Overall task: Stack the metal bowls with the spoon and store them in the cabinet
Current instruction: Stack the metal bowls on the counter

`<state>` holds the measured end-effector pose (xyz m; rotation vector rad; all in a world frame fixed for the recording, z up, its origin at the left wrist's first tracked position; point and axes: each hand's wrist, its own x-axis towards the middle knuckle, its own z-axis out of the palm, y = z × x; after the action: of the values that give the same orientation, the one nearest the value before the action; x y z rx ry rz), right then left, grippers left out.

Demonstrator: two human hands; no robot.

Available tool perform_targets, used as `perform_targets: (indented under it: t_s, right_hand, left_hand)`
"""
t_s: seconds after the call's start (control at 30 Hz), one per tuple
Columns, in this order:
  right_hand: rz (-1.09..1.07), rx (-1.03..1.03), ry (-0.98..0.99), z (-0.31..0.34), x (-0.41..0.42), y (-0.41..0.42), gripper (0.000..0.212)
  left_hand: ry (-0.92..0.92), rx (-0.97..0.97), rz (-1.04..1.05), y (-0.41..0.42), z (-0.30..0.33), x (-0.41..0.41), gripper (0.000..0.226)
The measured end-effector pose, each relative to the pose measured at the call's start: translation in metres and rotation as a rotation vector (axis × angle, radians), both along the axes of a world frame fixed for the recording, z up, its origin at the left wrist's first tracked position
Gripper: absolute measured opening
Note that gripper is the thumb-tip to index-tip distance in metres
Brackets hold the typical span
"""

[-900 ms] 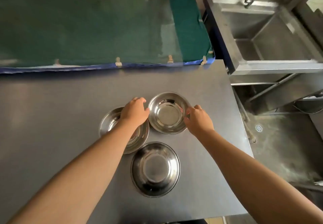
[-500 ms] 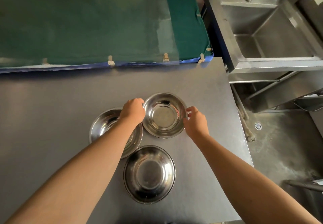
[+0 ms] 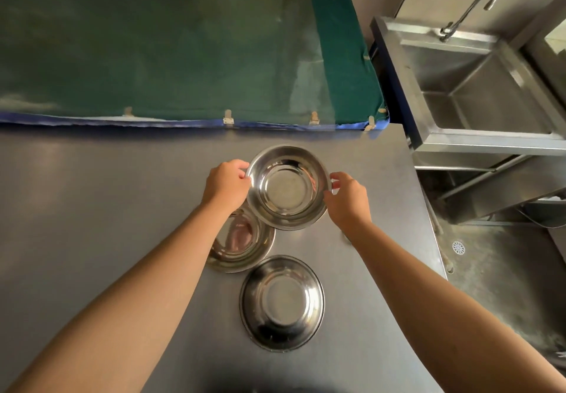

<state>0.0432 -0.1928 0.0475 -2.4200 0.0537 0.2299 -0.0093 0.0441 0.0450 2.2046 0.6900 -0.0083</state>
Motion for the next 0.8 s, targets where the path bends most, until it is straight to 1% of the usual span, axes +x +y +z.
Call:
perform_targets:
  t_s: [0.1,0.2,0.4,0.6,0.8]
  right_hand:
    - [0.055,0.004,0.008,0.002,-0.013,0.025,0.030]
    - [0.123,-0.006,0.014,-0.003,-0.028,0.048,0.030]
    - [0.191,-0.053,0.093,-0.021,-0.052,0.073,0.039]
    - [0.220,-0.110,0.147,-0.034,-0.068,0.079,0.042]
    - [0.245,-0.156,0.158,-0.041,-0.075,0.080,0.040]
  left_hand:
    - [-0.024,-0.063,0.064,0.024,-0.001,-0.027,0.029]
    - [-0.006,-0.074,0.114,0.045,-0.009,-0.055,0.030]
    - [0.055,-0.090,0.170,0.066,-0.029,-0.094,0.029]
    - [0.068,-0.171,0.208,0.068,-0.049,-0.111,0.026]
    - [0.086,-0.121,0.178,0.068,-0.060,-0.115,0.024]
